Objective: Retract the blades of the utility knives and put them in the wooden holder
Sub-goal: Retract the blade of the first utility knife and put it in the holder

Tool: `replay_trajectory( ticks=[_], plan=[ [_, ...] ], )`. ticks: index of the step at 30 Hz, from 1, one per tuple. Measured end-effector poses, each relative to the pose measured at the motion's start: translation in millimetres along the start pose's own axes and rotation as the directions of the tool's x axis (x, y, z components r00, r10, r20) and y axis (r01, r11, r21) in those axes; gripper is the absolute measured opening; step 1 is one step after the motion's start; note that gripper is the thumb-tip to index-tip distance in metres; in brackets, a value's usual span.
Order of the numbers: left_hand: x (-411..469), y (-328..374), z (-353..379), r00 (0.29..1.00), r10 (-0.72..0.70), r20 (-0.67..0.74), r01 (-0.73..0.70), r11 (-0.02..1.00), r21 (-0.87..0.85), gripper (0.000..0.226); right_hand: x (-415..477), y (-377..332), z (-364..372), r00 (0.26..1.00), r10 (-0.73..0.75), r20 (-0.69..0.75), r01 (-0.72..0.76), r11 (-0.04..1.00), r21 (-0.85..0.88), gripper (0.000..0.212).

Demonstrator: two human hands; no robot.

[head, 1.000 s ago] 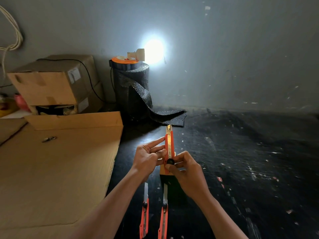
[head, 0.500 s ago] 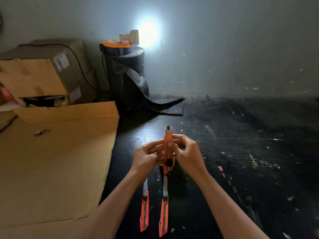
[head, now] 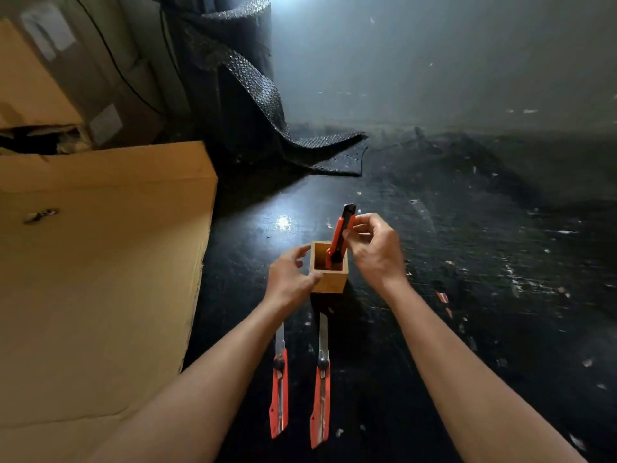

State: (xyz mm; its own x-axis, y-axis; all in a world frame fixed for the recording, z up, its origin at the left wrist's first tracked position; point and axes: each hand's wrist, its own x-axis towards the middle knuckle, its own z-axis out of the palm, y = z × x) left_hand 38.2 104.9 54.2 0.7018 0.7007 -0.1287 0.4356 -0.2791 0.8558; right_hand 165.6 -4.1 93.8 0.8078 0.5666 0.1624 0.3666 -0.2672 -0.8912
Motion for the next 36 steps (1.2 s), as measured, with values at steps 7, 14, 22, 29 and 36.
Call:
replay_trajectory(
  ticks=[7,14,22,29,36],
  plan=[
    [37,-13,22,0.995,-0.085,0.060,0.080,0.994,0.079,0.093,28,38,25,0.996,0.085,0.030,-0.080,0.987,-0.142,0.012],
    [50,-22,31,0.993,-0.080,0.085,0.077,0.996,0.038,0.088,39,60,37,0.984,0.144,0.101,-0.113,0.957,-0.268,0.010],
    [51,-24,29,0.993,-0.081,0.086,0.082,0.997,-0.008,0.086,49,64,39,0.975,0.196,0.103,-0.147,0.920,-0.363,0.017],
    [40,-22,23,0.994,-0.068,0.086,0.070,0.997,-0.018,0.082,37,58,24,0.980,0.180,0.082,-0.141,0.926,-0.351,0.030],
    [-29,-41,22,0.997,-0.059,-0.054,0.060,0.998,0.015,0.061,-17,50,7,0.974,0.198,0.107,-0.139,0.902,-0.409,0.031]
  ],
)
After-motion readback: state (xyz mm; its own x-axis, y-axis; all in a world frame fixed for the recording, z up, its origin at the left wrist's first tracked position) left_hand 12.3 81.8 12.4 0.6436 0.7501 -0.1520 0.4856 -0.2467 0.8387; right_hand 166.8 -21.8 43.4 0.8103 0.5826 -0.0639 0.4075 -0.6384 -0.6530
